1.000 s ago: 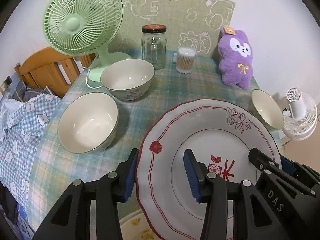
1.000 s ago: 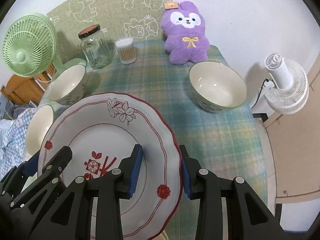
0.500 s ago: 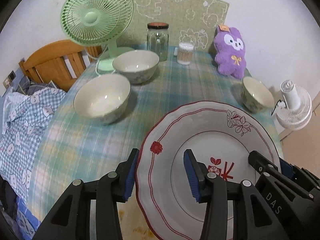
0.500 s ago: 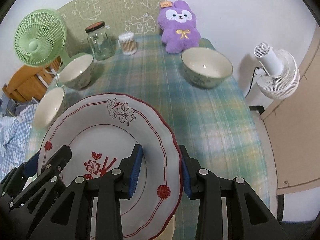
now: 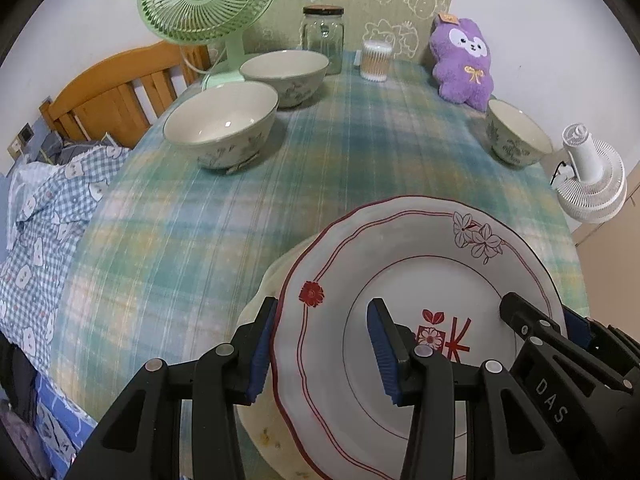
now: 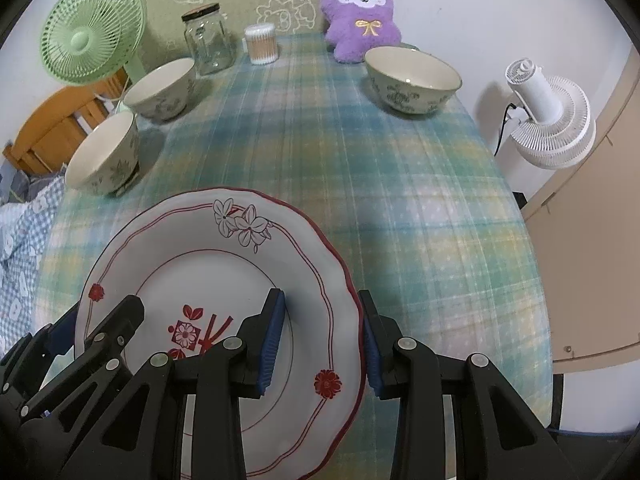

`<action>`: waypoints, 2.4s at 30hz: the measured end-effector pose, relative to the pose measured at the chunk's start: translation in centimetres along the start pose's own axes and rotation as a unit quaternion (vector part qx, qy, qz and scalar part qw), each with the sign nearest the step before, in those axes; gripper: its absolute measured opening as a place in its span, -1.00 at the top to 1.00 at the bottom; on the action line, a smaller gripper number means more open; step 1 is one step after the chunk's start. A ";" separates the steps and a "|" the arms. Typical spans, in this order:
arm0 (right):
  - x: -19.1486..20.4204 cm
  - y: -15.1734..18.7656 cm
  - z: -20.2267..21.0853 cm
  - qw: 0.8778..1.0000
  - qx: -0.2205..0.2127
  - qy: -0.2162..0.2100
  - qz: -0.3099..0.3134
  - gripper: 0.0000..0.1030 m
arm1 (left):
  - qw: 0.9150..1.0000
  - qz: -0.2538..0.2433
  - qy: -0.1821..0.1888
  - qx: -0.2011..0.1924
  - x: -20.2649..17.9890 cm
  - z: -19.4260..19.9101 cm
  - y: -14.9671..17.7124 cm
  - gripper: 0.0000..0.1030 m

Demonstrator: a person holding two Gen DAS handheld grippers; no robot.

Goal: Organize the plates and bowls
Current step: 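Lower the red-rimmed plate onto the yellow plates and open the right tool, then raise both tools up away from the plate stack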

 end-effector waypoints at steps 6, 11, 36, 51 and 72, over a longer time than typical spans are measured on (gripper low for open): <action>0.4 1.2 -0.5 1.000 0.010 0.006 0.001 0.24 | 1.000 0.001 -0.004 0.012 0.4 -0.6 1.2 0.12; 0.5 1.7 -0.9 1.000 0.018 0.012 0.005 0.24 | 1.000 -0.002 -0.004 0.018 0.4 -1.1 2.0 0.12; 1.4 1.5 -1.6 0.999 0.025 0.027 0.029 0.25 | 0.999 -0.017 -0.029 -0.009 0.4 -1.5 1.9 0.13; 1.8 1.0 -2.0 0.998 0.040 -0.002 0.046 -0.04 | 1.000 -0.016 -0.013 -0.004 1.5 -0.8 1.6 -0.25; 1.3 -2.6 7.2 0.998 -0.047 -0.037 0.010 -0.42 | 0.998 -0.004 0.025 -0.065 2.9 5.7 -2.0 -0.66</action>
Point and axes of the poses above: each gripper's, at about its wrist camera, not at the fingertips, and z roughly against the way its jaws point, x to its left, y to its underside, the point moved 2 cm from there along -z, roughly the way its jaws point, and after that the axes turned 15 degrees about -y, right-handed, at the moved point
